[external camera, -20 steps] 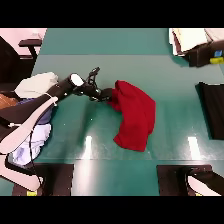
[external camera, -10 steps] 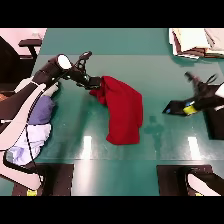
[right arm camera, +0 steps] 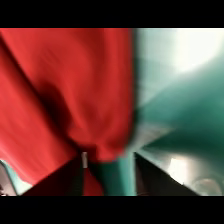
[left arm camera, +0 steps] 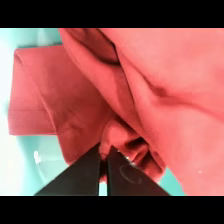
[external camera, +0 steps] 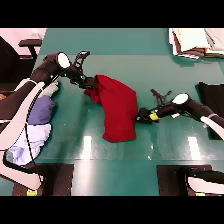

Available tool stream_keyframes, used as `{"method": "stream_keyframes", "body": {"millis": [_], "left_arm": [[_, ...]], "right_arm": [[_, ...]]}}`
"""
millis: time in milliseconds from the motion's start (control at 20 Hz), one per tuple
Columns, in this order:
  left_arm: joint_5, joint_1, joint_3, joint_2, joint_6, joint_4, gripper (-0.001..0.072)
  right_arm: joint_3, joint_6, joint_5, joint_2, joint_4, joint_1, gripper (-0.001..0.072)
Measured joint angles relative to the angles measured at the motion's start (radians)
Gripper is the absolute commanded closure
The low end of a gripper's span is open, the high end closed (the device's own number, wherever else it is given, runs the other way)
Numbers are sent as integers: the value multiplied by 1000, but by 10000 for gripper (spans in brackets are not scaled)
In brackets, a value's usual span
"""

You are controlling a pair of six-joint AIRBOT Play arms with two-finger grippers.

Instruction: Fold the shirts.

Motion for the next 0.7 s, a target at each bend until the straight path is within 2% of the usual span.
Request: {"method": "stream_keyframes", "body": {"millis": [50, 100, 250, 400, 700], "left_arm": [[-5, 0, 0, 0, 0, 13, 679], [-8, 0, 0, 0, 0, 25, 679], [-14, 5, 0, 4, -2, 47, 679], [-4, 25, 0, 47, -9, 74, 679], [96, 70, 0, 304, -25, 116, 680]], "right_arm": [[23, -3, -10, -30, 6, 17, 650], [45, -4, -18, -57, 7, 29, 696], [113, -8, -41, -89, -22, 37, 697], [203, -2, -39, -45, -139, -21, 698], [461, 7, 122, 156, -339, -220, 698]]}}
